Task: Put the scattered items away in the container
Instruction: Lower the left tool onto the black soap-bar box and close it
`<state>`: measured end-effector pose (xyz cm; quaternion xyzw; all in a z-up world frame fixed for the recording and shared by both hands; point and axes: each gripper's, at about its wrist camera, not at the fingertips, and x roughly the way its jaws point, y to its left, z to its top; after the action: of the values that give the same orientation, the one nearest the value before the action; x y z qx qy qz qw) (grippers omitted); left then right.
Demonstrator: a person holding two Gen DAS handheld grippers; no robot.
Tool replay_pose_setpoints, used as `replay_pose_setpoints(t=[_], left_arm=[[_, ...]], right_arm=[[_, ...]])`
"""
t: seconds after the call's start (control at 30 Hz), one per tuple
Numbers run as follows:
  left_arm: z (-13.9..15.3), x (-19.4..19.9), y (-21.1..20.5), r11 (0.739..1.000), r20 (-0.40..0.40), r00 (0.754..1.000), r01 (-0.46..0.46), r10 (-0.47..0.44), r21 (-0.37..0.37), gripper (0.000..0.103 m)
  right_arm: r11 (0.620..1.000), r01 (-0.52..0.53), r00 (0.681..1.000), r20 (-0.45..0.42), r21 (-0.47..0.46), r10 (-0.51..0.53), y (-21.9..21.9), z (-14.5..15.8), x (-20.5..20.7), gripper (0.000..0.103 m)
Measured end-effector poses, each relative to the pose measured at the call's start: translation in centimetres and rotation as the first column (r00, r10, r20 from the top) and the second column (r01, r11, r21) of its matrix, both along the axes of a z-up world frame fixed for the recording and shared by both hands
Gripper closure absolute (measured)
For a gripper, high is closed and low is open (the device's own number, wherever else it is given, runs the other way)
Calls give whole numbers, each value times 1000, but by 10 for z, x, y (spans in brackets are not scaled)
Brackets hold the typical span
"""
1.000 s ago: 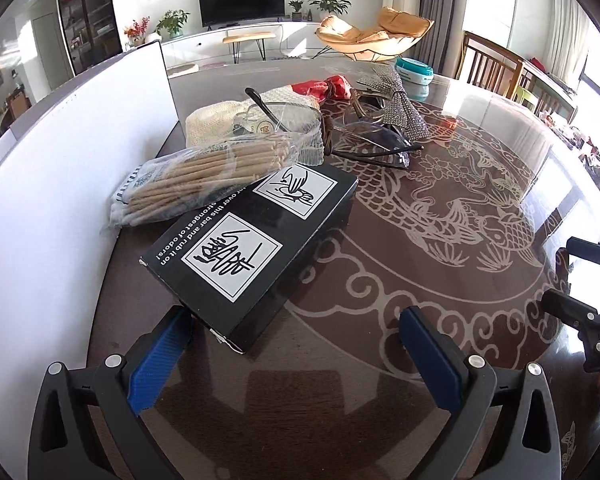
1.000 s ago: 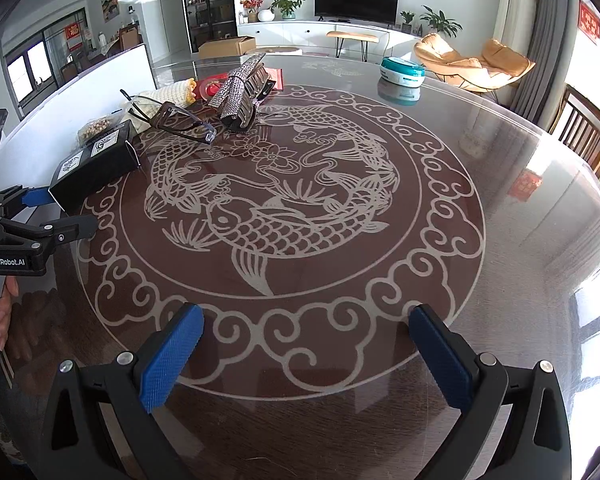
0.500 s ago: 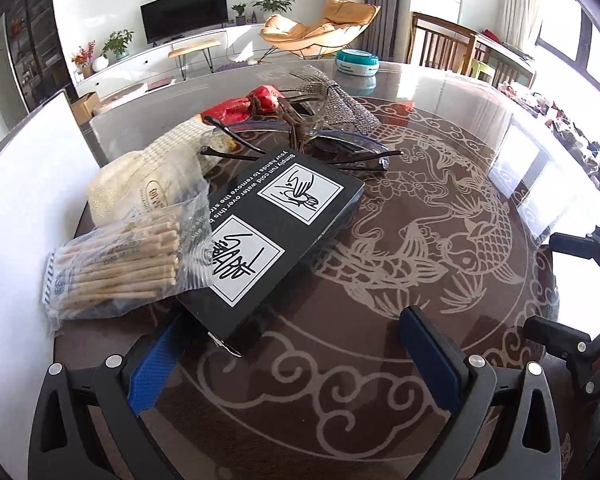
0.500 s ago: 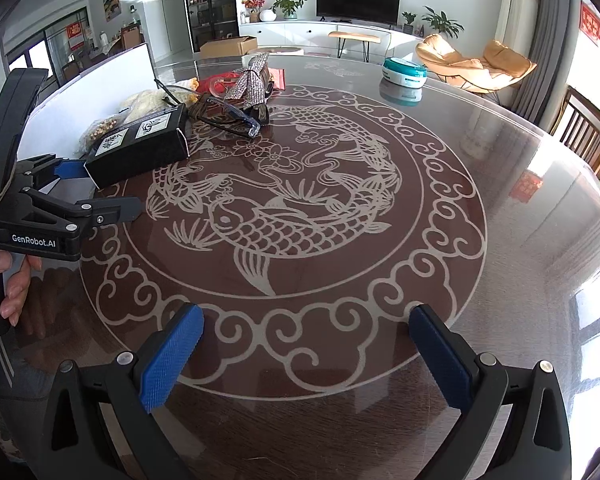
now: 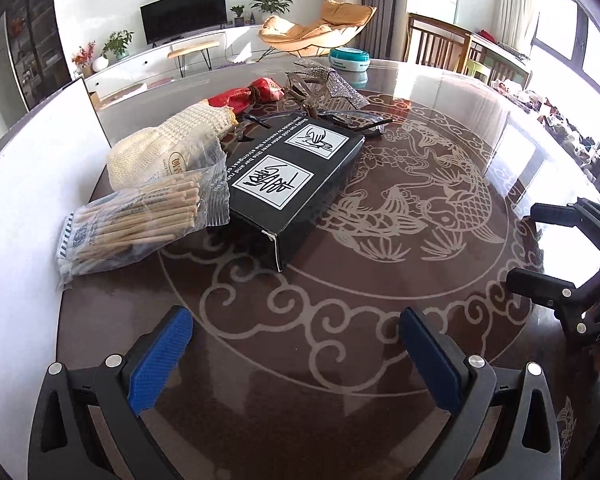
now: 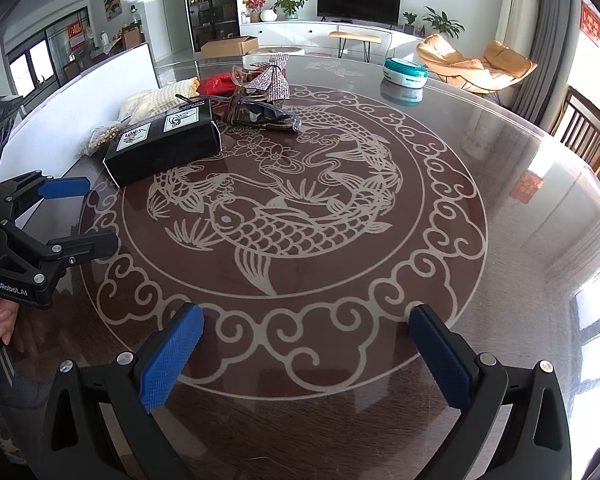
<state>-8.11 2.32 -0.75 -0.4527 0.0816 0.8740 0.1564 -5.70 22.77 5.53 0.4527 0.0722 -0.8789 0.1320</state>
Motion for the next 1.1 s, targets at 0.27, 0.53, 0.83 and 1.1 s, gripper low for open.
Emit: replay_pose_setpoints(t=[0.27, 0.53, 0.83, 1.1], left_arm=[[-2, -12, -26, 983, 1, 983, -182, 182, 17, 0], [-3, -36, -23, 983, 4, 983, -182, 182, -1, 0], [-3, -38, -5, 999, 4, 999, -33, 33, -2, 0], [0, -77, 14, 1000, 3, 1000, 2, -2, -5, 0]], right_arm=[[1000, 0, 1000, 0, 0, 0, 0, 0, 0, 0], [1000, -1, 1000, 0, 0, 1, 0, 0, 0, 0], [1000, -7, 1000, -1, 0, 7, -1, 0, 0, 0], [1000, -7, 1000, -1, 0, 7, -1, 0, 0, 0]])
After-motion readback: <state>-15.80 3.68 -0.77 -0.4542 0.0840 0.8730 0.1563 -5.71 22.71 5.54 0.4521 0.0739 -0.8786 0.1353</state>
